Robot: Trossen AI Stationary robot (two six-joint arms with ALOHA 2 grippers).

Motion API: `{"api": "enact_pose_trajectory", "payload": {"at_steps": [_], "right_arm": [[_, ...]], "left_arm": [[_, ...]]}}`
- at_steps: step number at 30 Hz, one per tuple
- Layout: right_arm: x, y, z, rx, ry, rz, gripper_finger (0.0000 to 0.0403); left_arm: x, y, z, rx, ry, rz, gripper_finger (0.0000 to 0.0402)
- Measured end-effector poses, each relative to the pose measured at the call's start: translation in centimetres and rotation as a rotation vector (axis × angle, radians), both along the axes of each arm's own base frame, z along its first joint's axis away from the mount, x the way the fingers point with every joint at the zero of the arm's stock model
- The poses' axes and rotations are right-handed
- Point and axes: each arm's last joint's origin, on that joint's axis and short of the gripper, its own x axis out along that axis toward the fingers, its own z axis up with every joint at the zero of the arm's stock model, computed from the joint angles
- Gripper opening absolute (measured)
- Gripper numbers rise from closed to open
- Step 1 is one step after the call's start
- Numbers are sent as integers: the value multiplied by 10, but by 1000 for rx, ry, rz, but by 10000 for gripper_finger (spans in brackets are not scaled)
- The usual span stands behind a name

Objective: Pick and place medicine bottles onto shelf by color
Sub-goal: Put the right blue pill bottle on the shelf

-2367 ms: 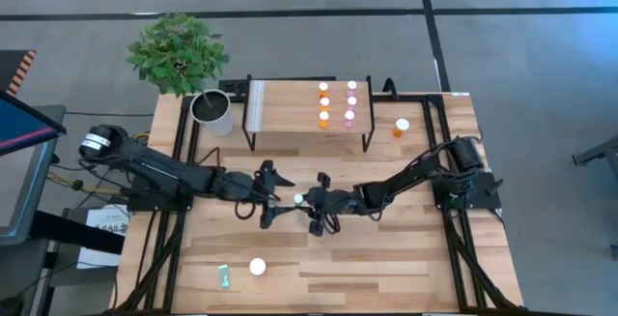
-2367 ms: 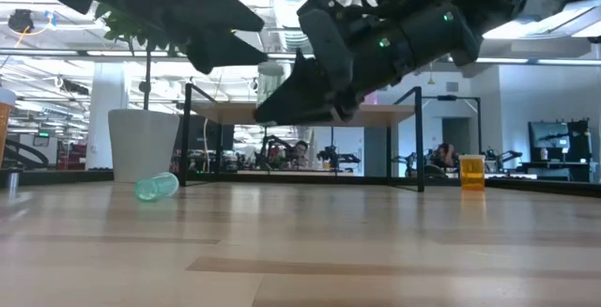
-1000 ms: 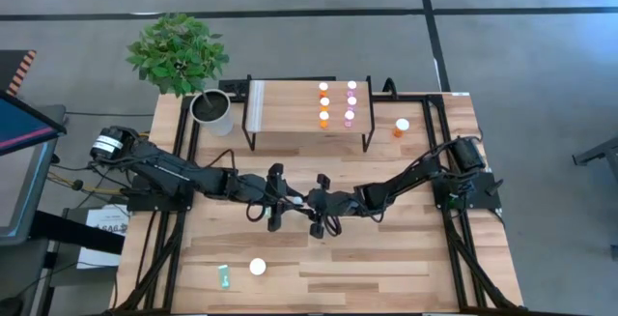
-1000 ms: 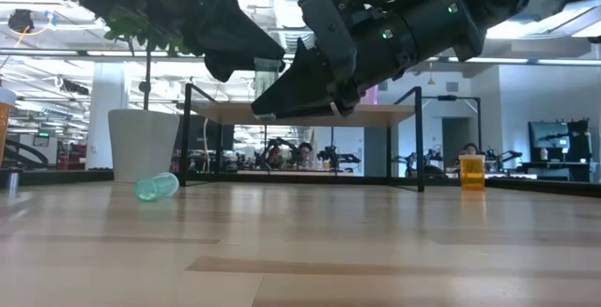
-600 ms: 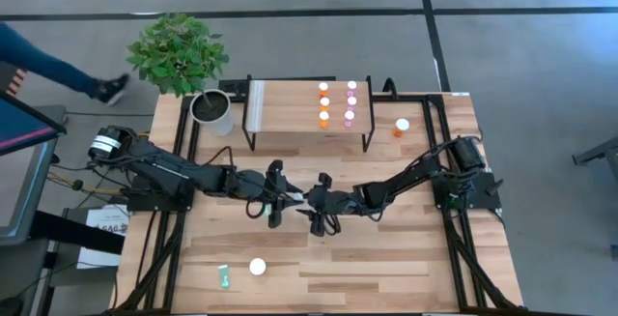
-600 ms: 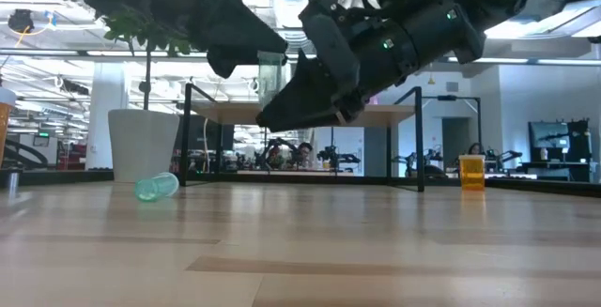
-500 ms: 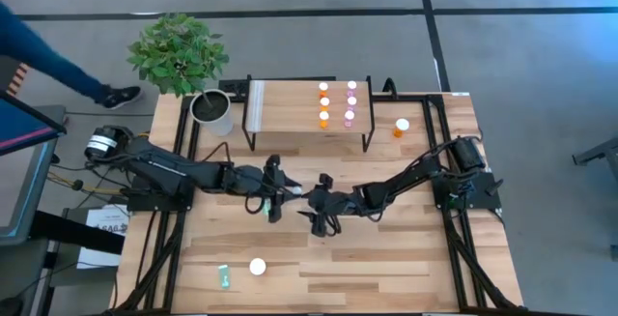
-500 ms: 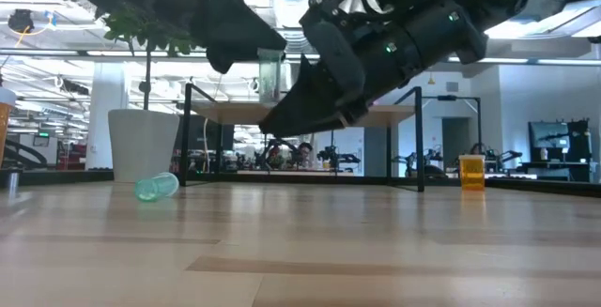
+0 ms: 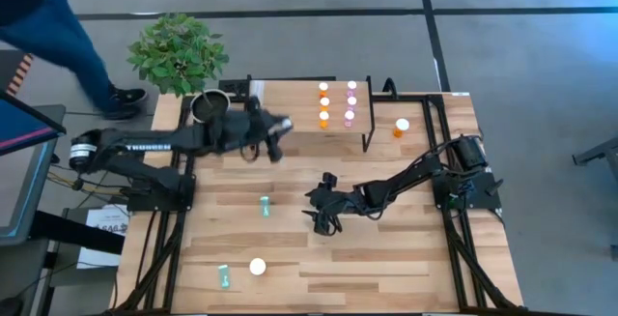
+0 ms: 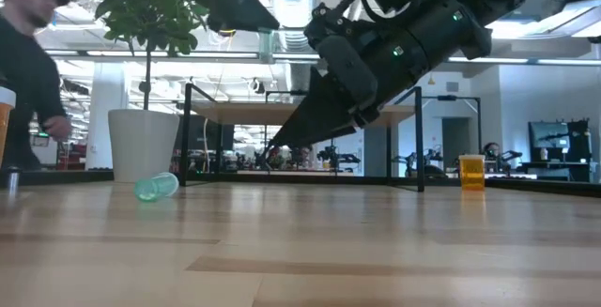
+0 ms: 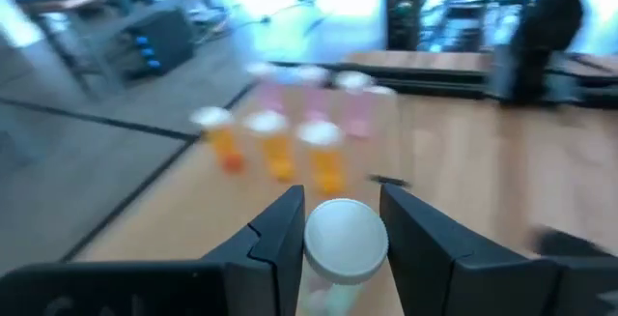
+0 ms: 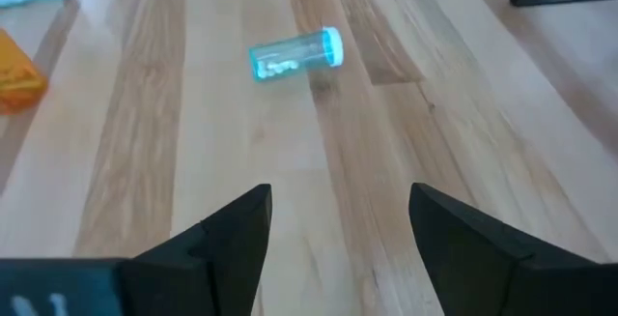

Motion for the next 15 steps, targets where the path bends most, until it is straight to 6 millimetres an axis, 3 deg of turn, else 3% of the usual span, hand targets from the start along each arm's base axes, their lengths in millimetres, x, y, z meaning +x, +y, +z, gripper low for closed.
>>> {"api": "enact_pose_trajectory", "payload": {"at_steps": [5, 8, 15], "right_arm": [[0, 0, 1, 1, -5, -1, 270], [1, 0, 1, 2, -8, -1, 270], [0, 1, 1, 8, -6, -2, 270]], "left_arm": [[8, 44, 26, 9, -4, 34, 110], [11, 70, 28, -18, -2, 51, 110], [31, 120, -6, -125, 6, 74, 110]]}}
